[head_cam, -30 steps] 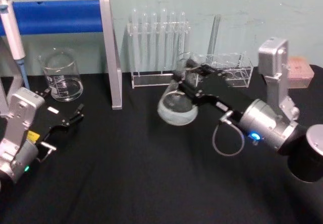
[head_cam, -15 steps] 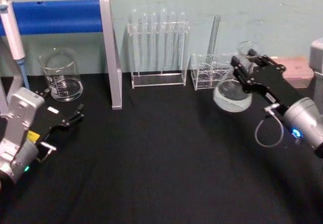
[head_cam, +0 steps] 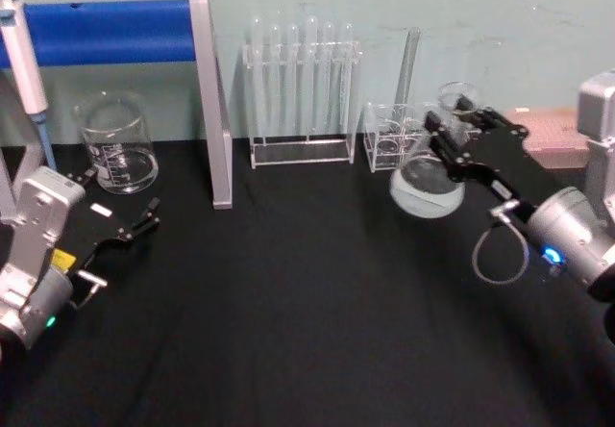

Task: Grasp the erlenmeyer flask with one hand, shake it three times, then place it back.

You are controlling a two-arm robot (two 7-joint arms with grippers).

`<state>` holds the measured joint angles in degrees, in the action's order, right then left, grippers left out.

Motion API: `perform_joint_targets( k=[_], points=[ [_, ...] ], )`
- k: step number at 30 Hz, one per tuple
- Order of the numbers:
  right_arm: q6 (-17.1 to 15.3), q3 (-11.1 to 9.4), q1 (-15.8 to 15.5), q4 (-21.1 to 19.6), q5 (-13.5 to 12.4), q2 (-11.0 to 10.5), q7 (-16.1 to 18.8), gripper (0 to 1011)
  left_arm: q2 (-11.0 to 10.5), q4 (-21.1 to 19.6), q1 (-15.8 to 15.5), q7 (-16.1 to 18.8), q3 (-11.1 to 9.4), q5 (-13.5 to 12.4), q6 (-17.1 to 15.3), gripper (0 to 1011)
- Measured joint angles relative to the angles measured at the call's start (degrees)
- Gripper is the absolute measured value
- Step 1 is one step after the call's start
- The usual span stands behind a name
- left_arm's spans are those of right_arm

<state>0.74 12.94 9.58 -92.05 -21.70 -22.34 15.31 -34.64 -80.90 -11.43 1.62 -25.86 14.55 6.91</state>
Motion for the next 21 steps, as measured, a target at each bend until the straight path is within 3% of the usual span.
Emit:
perform_joint_targets(
  k=[9,16,21],
  points=[
    [0.0,5.0,4.1,3.0,0.0,2.2,7.1,450,0.0,0.0,0.0,0.0,0.0,0.0,0.0,1001],
    [0.5,10.5,7.3,5.0,-1.1,3.5,12.9,450,0.0,0.0,0.0,0.0,0.0,0.0,0.0,1001],
    [0.8,12.8,8.5,5.6,-1.9,4.0,14.8,450,0.0,0.0,0.0,0.0,0.0,0.0,0.0,1001]
  ],
)
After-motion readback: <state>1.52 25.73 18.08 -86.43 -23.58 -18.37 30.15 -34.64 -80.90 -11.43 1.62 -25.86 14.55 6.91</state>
